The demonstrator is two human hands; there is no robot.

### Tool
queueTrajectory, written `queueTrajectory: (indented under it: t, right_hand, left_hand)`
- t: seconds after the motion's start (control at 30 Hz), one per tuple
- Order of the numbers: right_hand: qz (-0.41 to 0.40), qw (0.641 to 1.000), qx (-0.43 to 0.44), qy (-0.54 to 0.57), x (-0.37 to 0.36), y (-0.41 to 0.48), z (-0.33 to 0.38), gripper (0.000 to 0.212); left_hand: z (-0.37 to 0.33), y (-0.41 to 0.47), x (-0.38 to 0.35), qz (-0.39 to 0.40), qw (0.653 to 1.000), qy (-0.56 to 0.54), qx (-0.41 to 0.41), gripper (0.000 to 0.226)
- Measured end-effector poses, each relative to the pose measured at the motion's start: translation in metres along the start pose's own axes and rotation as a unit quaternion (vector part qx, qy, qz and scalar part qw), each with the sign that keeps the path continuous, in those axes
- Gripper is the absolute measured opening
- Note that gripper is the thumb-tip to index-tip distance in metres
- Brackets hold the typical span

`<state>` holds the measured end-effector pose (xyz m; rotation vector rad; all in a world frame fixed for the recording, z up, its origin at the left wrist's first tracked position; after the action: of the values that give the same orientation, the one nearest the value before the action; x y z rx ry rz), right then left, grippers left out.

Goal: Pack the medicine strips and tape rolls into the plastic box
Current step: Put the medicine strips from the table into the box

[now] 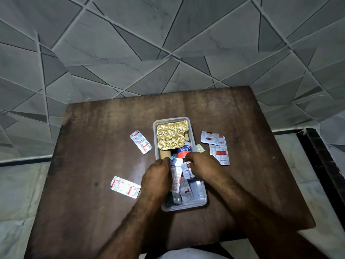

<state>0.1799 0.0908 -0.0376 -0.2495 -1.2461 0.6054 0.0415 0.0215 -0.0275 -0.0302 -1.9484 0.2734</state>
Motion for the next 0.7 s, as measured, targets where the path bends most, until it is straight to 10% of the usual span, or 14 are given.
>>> queueTrajectory:
  t: [0.4, 0.6, 0.7]
  right_hand:
    - [-0.068, 0.998, 0.01, -0.006, 0.006, -0.005, 0.01, 0.026]
    - [-0.163, 0.976, -0.05, 0.135, 0.031, 0.015, -0.034, 0.016]
    - [-0.131, 0.983, -0.087, 0.097, 0.019, 0.032, -0.063, 0.032]
  left_hand:
    - [-0.003, 0.004, -0.007, 0.0, 0.999, 0.015, -0.051, 0.036]
    - [0.075, 0.006, 0.018, -0.166, 0.966, -0.19, 0.063, 0.029]
    - [0.136, 0.002, 0.005, -0.053, 0.976, -0.112, 0.18, 0.052]
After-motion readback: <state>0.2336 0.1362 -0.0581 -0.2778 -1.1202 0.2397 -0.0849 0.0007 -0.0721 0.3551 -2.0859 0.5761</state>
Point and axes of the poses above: each hand's wrist, its own y-axis towards the middle knuckle, its own x-axis out of the back of the hand, z = x × y, the point moved 4 cm from there along y, towards the middle knuckle, and after that the axes turned 4 degrees about -x, right-handed, at the moved point
